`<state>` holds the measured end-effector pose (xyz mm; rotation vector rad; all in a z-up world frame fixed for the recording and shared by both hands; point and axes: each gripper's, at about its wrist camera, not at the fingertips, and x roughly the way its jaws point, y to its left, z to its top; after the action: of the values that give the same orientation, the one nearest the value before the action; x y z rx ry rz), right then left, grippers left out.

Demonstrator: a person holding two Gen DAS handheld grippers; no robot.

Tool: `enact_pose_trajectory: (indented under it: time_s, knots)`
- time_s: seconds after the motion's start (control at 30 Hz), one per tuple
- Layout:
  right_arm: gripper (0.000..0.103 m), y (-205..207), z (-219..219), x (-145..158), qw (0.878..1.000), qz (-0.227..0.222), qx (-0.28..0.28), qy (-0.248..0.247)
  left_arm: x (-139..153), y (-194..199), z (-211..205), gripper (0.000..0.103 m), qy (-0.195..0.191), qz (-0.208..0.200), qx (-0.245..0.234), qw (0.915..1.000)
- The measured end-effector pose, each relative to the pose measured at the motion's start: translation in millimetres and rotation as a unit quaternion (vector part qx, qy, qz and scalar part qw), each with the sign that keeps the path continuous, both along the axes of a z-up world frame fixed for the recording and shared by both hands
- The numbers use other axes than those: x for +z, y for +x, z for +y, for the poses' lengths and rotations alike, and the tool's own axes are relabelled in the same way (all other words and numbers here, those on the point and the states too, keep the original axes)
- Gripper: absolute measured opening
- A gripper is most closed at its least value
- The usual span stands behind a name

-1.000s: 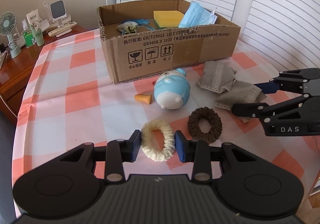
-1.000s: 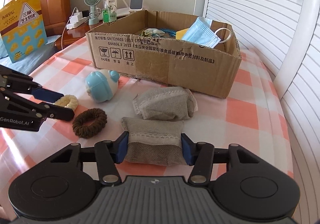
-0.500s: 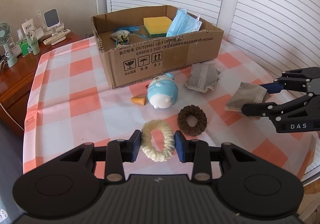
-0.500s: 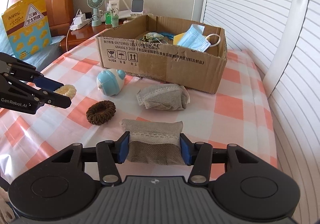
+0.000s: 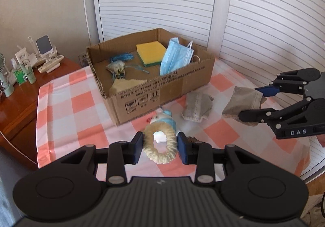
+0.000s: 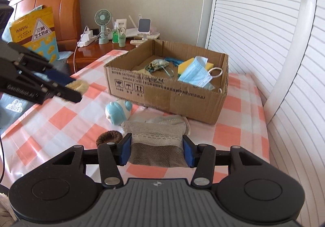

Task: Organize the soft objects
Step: 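Grasp a grey pouch with the right tool while the left tool drops the hair tie into the box, then carry the grey pouch into the box and open the right tool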

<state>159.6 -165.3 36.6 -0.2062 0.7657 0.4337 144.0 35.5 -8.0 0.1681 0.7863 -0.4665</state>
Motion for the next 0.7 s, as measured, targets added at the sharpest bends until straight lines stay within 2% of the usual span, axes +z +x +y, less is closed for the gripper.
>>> enact_pose_trajectory:
  time_s: [0.23,0.47,0.57,0.6,0.63,0.7]
  knots:
    - [0.056,10,2,19,1.0,-0.029,0.006,0.004,30,49,-8,0.035,0.018,-0.05,0.001,0.9986]
    - [0.056,22,-2,27,0.999,-0.041,0.002,0.014,43,128,-24,0.035,0.027,-0.057,0.009,0.998]
    - [0.056,28,-3,27,0.999,-0.044,0.001,0.017,39,158,-28,0.045,0.034,-0.06,0.019,0.9974]
    - [0.056,29,-3,27,0.999,-0.045,0.001,0.017,36,168,-28,0.059,0.038,-0.063,0.029,0.9969]
    - [0.056,31,-2,28,0.999,-0.046,0.002,0.018,33,176,-28,0.08,0.04,-0.066,0.039,0.9963]
    - [0.056,34,-1,28,0.999,-0.048,0.001,0.018,26,189,-27,0.091,0.044,-0.065,0.054,0.9954]
